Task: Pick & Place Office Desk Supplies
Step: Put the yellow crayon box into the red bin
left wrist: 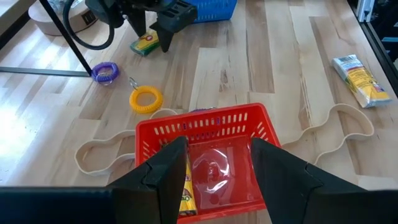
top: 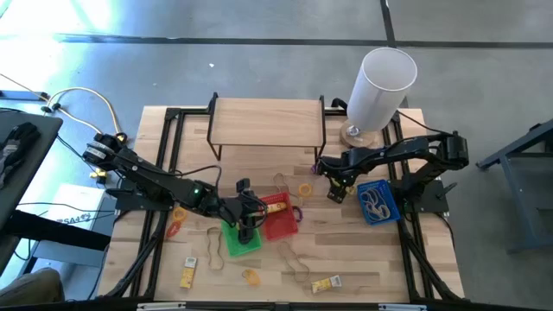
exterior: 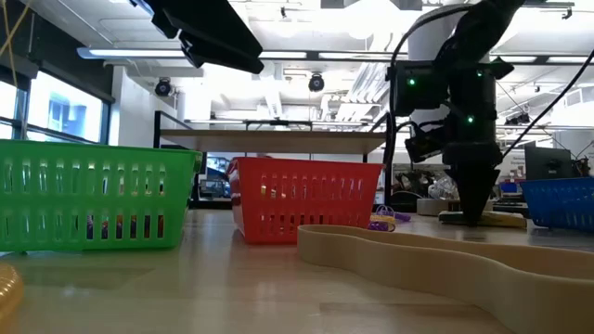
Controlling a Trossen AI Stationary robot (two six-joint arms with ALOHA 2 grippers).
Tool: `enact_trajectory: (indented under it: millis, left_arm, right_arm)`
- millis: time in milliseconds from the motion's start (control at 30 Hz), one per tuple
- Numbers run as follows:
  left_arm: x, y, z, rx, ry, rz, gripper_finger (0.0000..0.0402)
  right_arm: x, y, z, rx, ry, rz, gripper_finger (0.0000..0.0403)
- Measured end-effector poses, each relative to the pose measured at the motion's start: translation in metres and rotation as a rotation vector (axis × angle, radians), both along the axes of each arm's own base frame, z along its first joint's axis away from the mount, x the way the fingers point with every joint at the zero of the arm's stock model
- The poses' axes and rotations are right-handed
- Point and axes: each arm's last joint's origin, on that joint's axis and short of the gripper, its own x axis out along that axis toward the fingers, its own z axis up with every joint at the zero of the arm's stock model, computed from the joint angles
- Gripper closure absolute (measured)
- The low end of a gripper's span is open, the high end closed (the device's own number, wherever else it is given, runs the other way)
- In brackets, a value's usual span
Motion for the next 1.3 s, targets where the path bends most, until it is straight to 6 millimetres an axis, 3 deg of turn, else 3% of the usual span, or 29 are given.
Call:
enact_trajectory:
  millis: [233,700,933,1100,1300]
  left_arm:
    - [0.001,0.000,0.001,-0.006,-0.015,0.000,0.0228]
    - [0.002,-0.001,0.003,-0.009,-0.036,-0.003,0.0228]
    - [0.002,-0.001,0.004,0.015,-0.042,-0.018,0.0228]
    - [0.003,-0.001,0.006,0.064,-0.053,-0.048,0.0228]
    - [0.013,-0.005,0.006,0.129,-0.126,-0.099,0.0228]
  right_arm:
    - [0.002,0.005,0.000,-0.034,-0.002,0.063,0.0136]
    - [0.004,0.016,0.000,-0.065,-0.008,0.141,0.0268]
    - [0.006,0.021,0.001,-0.063,-0.014,0.184,0.0294]
    - [0.012,0.032,0.012,0.012,-0.030,0.225,0.0295]
    - [0.028,0.057,0.045,0.215,-0.150,0.277,0.0296]
